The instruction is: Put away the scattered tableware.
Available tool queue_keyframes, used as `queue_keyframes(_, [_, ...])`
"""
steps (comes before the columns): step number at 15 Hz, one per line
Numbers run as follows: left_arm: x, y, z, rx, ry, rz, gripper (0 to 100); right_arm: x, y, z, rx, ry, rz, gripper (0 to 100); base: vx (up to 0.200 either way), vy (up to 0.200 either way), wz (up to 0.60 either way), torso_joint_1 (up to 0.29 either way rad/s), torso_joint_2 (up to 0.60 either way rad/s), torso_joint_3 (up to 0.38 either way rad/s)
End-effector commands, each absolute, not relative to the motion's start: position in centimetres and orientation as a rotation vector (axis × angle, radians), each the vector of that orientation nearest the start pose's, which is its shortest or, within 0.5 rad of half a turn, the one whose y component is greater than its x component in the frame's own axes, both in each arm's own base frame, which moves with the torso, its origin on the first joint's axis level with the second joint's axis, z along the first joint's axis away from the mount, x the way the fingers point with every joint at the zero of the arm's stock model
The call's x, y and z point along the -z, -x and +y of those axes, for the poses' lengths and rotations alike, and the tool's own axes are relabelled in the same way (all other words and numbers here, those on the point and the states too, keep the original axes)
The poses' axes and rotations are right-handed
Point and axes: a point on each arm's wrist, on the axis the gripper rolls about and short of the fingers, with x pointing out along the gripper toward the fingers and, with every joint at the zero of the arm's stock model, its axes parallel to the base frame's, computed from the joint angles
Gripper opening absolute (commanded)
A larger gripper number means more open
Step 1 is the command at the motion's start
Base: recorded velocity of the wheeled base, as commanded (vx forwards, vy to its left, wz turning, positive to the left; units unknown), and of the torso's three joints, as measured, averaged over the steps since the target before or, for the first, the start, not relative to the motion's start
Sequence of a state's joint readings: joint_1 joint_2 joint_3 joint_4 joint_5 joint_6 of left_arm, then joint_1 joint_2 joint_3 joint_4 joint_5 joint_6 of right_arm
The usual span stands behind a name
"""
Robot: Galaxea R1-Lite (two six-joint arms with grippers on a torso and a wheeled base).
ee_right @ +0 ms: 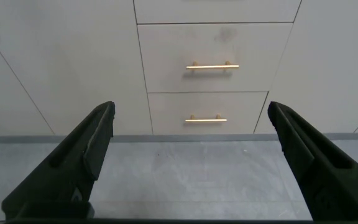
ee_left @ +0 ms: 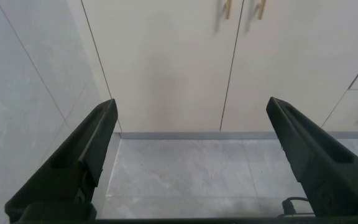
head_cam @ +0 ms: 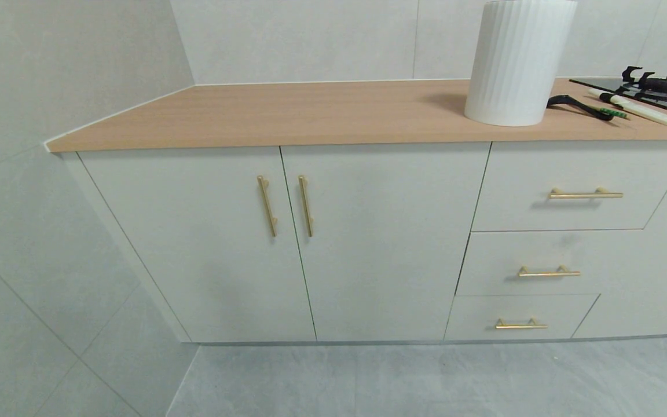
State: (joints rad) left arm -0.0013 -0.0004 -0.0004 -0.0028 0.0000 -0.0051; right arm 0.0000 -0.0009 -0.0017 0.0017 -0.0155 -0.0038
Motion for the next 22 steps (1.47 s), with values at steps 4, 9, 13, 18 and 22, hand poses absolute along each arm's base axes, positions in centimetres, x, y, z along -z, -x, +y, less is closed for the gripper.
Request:
queue_keyframes(4, [-7.58,2.28,0.0,0.002,0.008,-0.003,100,-7.58,2.28,-0.03,0.015,0.003,0.002,100,0.0,-0.2,0.0,0.007,0.0,0.001])
queue_keyframes(9, [-7.58,2.28,0.0,0.002,0.008,-0.003,100,-7.58,2.28,-0.03,0.015,0.003,0.002,100,0.0,-0.2,0.0,0.002,0.0,0.002])
queue_keyframes(13, [-7.58,2.28,0.0,0.002,0.008,-0.003,100,-7.58,2.28,-0.03,0.015,0.003,0.002,100,0.0,-0.2,0.0,0.002,0.0,0.0])
queue_keyframes(18, [-7.58,2.28,0.0,0.002,0.008,-0.003,100,-7.58,2.28,-0.03,0.015,0.003,0.002,100,0.0,-0.04,0.0,0.001,0.0,0.0])
queue_keyframes(22, [-7.58,2.28,0.0,0.002,0.006,-0.003,100,-7.58,2.28,-0.03,0.015,0.005,0.002,100,0.0,0.0,0.0,0.0,0.0,0.0])
